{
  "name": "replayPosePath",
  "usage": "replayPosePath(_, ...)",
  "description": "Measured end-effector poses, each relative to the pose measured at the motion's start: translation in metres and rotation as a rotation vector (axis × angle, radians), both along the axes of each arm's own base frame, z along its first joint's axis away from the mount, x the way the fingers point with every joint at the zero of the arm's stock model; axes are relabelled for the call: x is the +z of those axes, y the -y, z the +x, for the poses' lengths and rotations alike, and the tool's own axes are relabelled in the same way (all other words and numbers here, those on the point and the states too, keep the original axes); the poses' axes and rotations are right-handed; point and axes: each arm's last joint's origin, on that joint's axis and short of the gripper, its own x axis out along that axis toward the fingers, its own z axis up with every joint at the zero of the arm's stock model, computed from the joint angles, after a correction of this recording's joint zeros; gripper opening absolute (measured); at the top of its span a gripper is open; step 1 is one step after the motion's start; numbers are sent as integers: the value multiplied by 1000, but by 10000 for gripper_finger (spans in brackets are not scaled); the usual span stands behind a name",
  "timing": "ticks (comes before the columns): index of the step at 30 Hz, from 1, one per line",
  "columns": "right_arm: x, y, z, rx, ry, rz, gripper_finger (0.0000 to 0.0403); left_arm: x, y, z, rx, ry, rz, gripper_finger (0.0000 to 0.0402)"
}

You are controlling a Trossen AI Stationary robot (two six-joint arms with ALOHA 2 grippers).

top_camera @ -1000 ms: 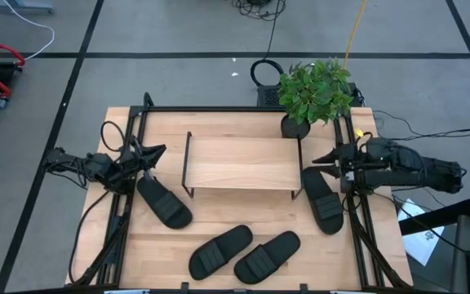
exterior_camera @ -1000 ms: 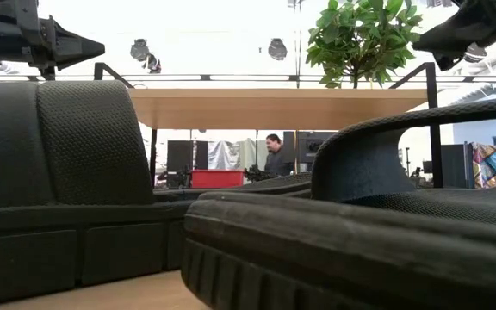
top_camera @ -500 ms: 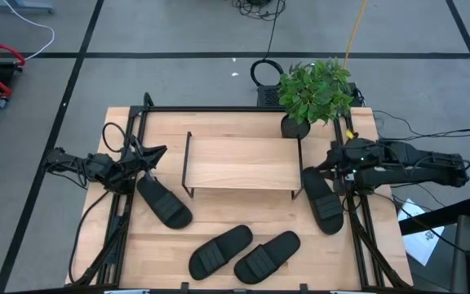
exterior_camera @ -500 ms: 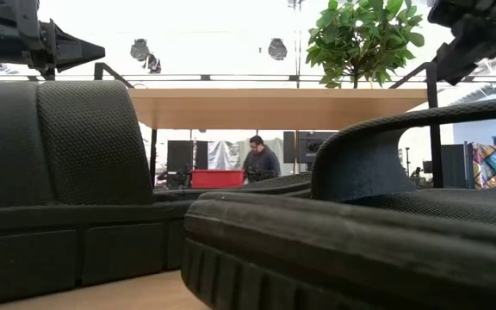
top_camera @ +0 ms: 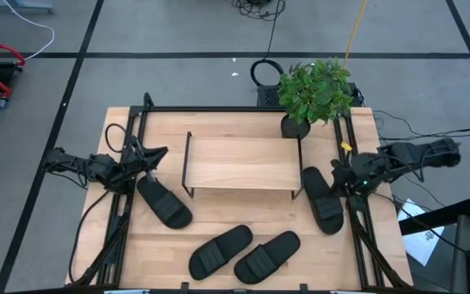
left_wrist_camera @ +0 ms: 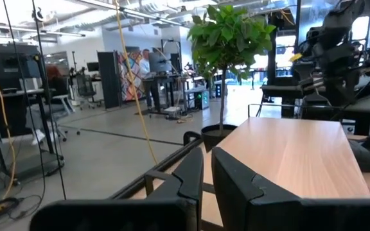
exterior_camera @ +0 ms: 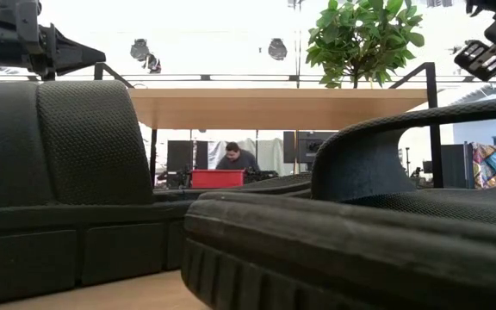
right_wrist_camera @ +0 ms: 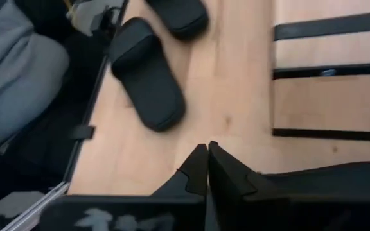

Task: Pick and place slides into the shelf
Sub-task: Put the black slide on the shelf

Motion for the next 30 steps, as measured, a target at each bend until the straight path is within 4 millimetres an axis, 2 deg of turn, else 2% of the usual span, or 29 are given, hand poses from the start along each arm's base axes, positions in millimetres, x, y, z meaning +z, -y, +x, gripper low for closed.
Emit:
replayPosePath(8,0,-23,0,20,-1,-32,0,-5,0,1,-9,-14,-55,35)
replayPosePath(13,-10,-55,10,59,-65,-98,0,-9,0,1,-13,-40,-88,35)
replayPosePath(22,-35,-97,7,-73,-47,-332,0,-11,0,1,-14,-51,-101,35)
replayPosePath(30,-30,-146,14,-126,21,-529,0,-11,0,1,-14,-52,-97,35)
